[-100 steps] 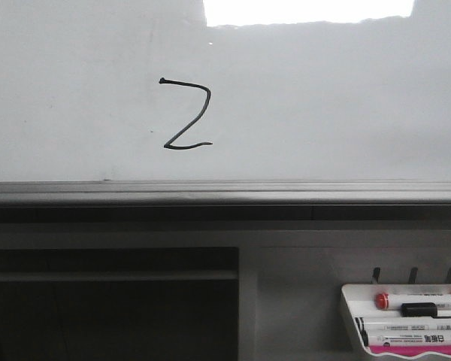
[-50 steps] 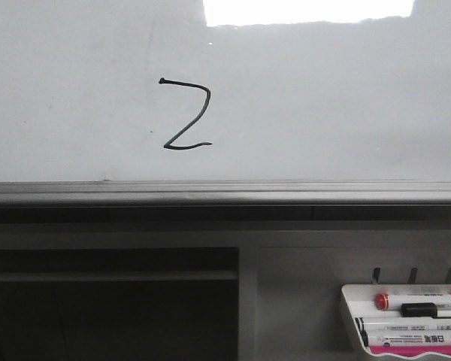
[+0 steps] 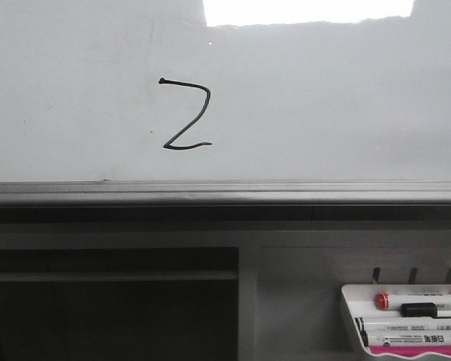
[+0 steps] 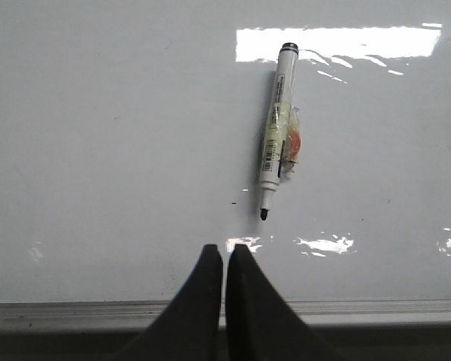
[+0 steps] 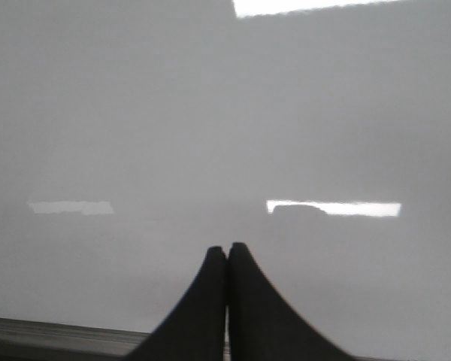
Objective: Write number 2 on whiteboard
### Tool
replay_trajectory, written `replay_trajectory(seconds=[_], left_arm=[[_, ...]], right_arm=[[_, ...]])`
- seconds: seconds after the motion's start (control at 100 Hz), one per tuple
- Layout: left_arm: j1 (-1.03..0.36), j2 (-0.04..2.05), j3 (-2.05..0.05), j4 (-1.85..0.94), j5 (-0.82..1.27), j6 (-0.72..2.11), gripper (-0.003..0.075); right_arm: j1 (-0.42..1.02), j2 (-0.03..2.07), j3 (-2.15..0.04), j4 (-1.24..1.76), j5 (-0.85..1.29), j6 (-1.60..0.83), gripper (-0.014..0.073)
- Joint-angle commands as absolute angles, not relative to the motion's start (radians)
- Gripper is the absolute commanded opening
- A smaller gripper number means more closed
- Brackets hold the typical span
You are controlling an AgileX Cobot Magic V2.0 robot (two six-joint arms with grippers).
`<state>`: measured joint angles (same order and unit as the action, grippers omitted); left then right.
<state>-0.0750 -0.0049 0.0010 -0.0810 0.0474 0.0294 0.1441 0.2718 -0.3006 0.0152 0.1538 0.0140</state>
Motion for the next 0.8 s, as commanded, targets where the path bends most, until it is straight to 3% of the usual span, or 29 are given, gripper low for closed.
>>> replay_trajectory(seconds=[0.0, 0.36, 0.79], left_arm=[[-0.076, -0.029, 0.013, -0.082, -0.018, 0.027, -0.002], [-0.076, -0.029, 0.013, -0.082, -0.018, 0.027, -0.002], [-0.076, -0.029, 0.013, -0.082, -0.016, 0.027, -0.002]], right_arm=[[0.127, 0.256, -0.3, 0.016, 0.047, 0.012, -0.0074], [0.036, -0.028, 0.004, 0.047, -0.081, 0.012, -0.0074], [0.012, -0.027, 0.037, 0.078, -0.085, 0.012, -0.0074]])
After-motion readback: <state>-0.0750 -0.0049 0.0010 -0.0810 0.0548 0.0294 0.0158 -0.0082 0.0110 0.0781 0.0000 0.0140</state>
